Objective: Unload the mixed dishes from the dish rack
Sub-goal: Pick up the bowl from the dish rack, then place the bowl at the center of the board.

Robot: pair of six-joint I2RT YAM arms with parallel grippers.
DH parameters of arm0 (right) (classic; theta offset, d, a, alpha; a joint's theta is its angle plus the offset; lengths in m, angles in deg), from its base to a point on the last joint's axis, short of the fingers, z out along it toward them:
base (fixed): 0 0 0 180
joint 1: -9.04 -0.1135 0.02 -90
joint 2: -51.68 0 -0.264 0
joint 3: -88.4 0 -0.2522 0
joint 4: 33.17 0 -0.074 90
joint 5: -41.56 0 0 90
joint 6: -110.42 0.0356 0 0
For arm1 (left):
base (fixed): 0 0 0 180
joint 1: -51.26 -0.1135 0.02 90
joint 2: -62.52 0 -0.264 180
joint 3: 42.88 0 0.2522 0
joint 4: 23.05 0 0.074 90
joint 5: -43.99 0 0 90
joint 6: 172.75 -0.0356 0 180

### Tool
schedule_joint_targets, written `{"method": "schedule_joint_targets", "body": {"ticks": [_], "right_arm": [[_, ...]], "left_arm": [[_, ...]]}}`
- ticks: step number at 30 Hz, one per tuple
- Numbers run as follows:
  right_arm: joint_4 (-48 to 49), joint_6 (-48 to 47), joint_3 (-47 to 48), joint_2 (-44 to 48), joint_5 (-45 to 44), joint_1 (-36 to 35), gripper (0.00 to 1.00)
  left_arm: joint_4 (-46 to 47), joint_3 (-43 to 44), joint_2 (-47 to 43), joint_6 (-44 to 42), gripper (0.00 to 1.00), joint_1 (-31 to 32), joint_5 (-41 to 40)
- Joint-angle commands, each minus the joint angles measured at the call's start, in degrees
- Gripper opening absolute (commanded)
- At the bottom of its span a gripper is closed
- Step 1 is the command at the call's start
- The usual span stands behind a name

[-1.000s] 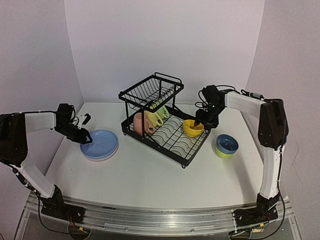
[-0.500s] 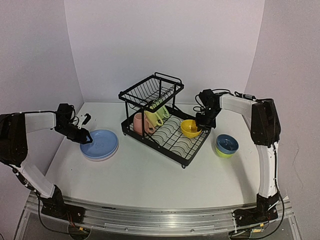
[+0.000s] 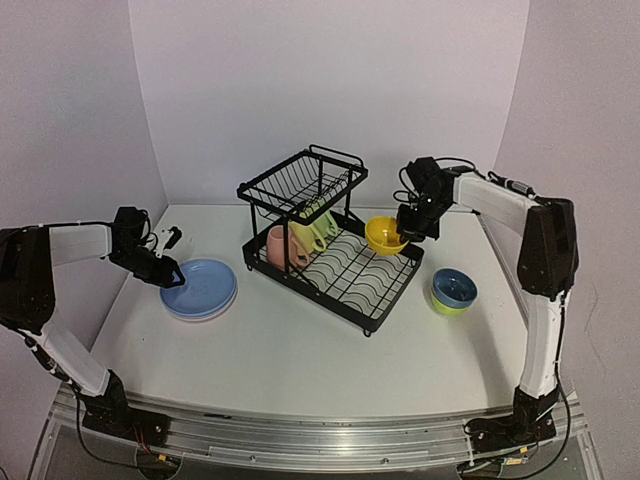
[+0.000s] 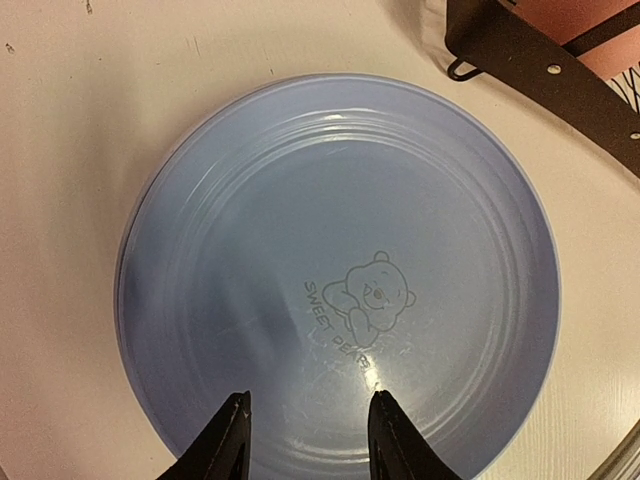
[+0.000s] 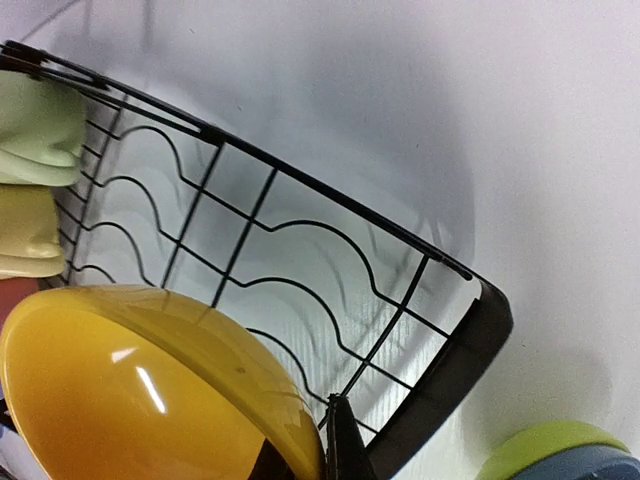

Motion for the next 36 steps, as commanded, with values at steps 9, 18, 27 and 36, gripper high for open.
{"method": "schedule_joint_targets", "body": {"ticks": [9, 18, 27, 36], "right_arm": [[-8.81, 1.51, -14.92, 27.41, -3.92, 7.03, 0.00], [-10.65, 2.31, -29.15, 30.97, -2.69, 12.61, 0.00], [-8.17, 0.98, -30.16, 24.88, -3.15, 13.57, 0.00], [-5.67, -0.06, -34.91, 25.21, -5.10, 14.04, 0.18]], "left_arm": [[-0.86, 3.94, -2.25, -1.06, 0.40, -0.14, 1.01], [-0.65, 4.33, -1.68, -0.91, 0.40, -0.14, 1.66], [-1.17, 4.70, -1.82, -1.28, 0.40, -0.14, 1.42], [-0.88, 4.42, -1.53, -1.26, 0.40, -0.14, 1.54]]}}
